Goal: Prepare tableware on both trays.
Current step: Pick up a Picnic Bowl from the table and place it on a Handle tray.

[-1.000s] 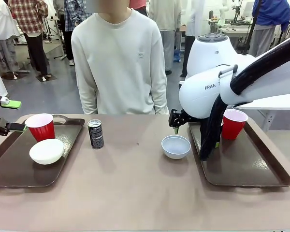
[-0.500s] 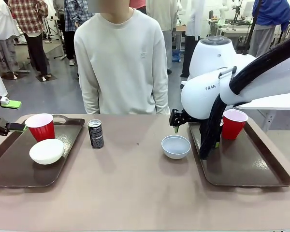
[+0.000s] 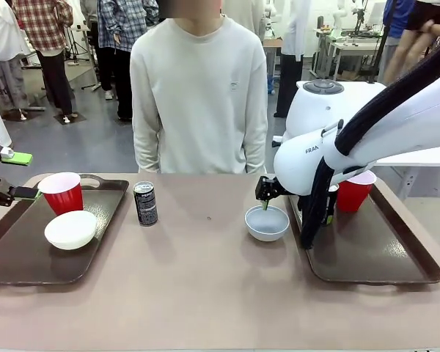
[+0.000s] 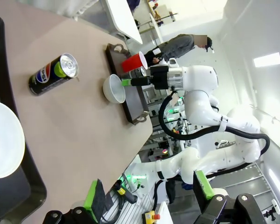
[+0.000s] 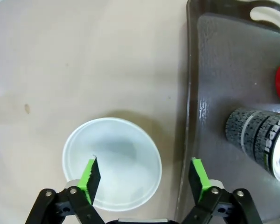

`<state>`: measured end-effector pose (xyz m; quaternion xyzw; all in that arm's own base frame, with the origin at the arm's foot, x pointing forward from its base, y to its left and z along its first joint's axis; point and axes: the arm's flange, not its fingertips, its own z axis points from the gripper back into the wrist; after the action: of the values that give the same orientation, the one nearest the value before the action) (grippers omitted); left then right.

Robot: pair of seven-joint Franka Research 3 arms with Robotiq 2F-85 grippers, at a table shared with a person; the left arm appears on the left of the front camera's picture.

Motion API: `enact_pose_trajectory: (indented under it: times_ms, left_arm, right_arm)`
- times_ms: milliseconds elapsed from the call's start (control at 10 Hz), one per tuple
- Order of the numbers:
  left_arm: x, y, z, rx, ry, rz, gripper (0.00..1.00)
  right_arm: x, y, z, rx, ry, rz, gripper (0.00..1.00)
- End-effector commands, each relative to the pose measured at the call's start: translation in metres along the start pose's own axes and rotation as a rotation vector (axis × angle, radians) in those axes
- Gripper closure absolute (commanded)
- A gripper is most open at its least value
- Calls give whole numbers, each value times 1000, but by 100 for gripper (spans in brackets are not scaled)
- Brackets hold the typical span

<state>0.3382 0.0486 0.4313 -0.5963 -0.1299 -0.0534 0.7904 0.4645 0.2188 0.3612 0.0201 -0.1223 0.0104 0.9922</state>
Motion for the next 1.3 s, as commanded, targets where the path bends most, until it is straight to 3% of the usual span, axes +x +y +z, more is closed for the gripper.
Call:
enact_pose_trajectory:
  times_ms: [0, 100, 200, 300, 400, 500, 600, 700, 900, 1000, 1200]
  left_arm:
    - [-5, 1, 1, -15, -5, -17, 0]
    - [-5, 1, 1, -15, -5, -17, 0]
    - [-5, 1, 1, -15, -5, -17, 0]
    - [-5, 1, 1, -15, -5, -17, 0]
    - [-5, 1, 1, -15, -5, -17, 0]
    - [-5, 1, 1, -15, -5, -17, 0]
    - [-5, 1, 1, -15, -5, -17, 0]
    - [-5, 1, 1, -15, -5, -17, 0]
    - [-5, 1, 1, -15, -5, -17, 0]
    - [-5, 1, 1, -15, -5, -17, 0]
    - [-5, 1, 1, -15, -5, -17, 0]
  right_arm:
    - [10, 2, -11, -47, -5, 6, 19]
    - [10, 1, -14, -56, 6, 8, 35]
    - [9, 1, -14, -56, 10, 9, 37]
    - [9, 1, -14, -58, 11, 9, 54]
    - [9, 0, -16, -59, 13, 9, 56]
    - [9, -1, -18, -56, 20, 7, 72]
    - [8, -2, -20, -54, 30, 9, 74]
    - [8, -3, -22, -52, 36, 10, 91]
    - [7, -3, -23, -45, 43, 17, 100]
    - [5, -3, -18, -32, 41, 22, 100]
    - [-28, 4, 34, 4, -33, 95, 100]
